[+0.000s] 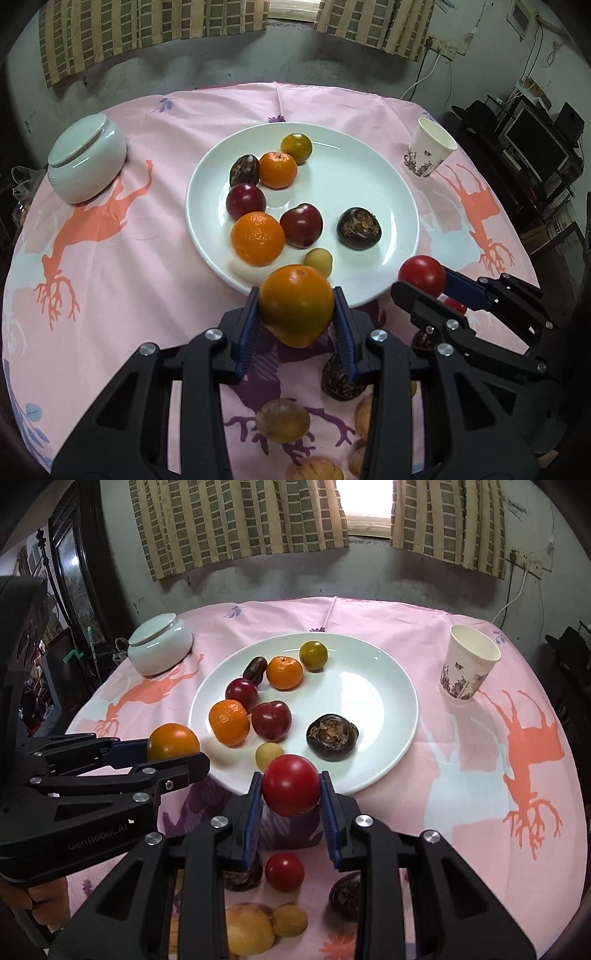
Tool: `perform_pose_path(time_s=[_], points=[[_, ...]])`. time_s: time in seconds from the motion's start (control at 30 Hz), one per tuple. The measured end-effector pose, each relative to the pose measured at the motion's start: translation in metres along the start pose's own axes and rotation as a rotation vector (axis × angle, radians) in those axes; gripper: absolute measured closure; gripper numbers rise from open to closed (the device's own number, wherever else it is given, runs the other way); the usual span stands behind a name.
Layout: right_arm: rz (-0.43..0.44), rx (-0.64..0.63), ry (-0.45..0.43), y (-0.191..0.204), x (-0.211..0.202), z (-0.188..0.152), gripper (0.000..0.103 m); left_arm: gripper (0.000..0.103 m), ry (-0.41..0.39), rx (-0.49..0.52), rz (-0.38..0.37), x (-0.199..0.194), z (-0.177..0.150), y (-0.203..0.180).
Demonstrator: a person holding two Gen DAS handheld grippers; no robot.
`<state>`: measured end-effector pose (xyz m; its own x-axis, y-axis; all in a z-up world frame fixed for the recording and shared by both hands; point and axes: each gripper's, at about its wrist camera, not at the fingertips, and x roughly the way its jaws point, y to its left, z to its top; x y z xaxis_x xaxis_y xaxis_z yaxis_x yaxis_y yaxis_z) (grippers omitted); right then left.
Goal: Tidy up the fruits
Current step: 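Place the orange on the plate with the left tool while the right tool places the red tomato, then grasp a brown passion fruit with the left tool while the right tool grasps a red tomato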
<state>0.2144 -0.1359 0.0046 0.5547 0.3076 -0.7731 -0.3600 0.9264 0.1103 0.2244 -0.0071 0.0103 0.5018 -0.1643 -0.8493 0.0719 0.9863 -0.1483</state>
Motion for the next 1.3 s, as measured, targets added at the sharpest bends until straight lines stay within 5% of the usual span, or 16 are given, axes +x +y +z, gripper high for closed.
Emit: perform_pose_path(time_s=[0.27, 0.37, 0.4, 0.6, 0.87, 1.3], points=[[-0.026, -0.106, 0.051, 0.004, 0.045, 0.004, 0.073, 0.064, 0.045, -0.093, -0.027, 0.039, 0.012, 0.021], [-0.107, -0.144, 0.002, 0.007, 0.041, 0.004, 0.042, 0.043, 0.020, -0.165, -0.039, 0.038, 0.014, 0.030], [-0.098, -0.145, -0.025, 0.005, 0.036, 0.004, 0.042, 0.033, 0.000, -0.174, -0.033, 0.032, 0.015, 0.031], [-0.058, -0.086, -0.030, -0.011, 0.008, -0.003, 0.042, 0.030, -0.025, -0.157, -0.019, 0.003, 0.014, 0.030], [-0.051, 0.077, 0.025, -0.039, -0.038, -0.044, 0.042, 0.025, 0.015, -0.126, 0.056, -0.033, -0.040, 0.031], [0.004, 0.217, 0.155, -0.046, -0.080, -0.121, 0.042, 0.021, 0.117, -0.117, 0.067, -0.058, -0.128, 0.014]])
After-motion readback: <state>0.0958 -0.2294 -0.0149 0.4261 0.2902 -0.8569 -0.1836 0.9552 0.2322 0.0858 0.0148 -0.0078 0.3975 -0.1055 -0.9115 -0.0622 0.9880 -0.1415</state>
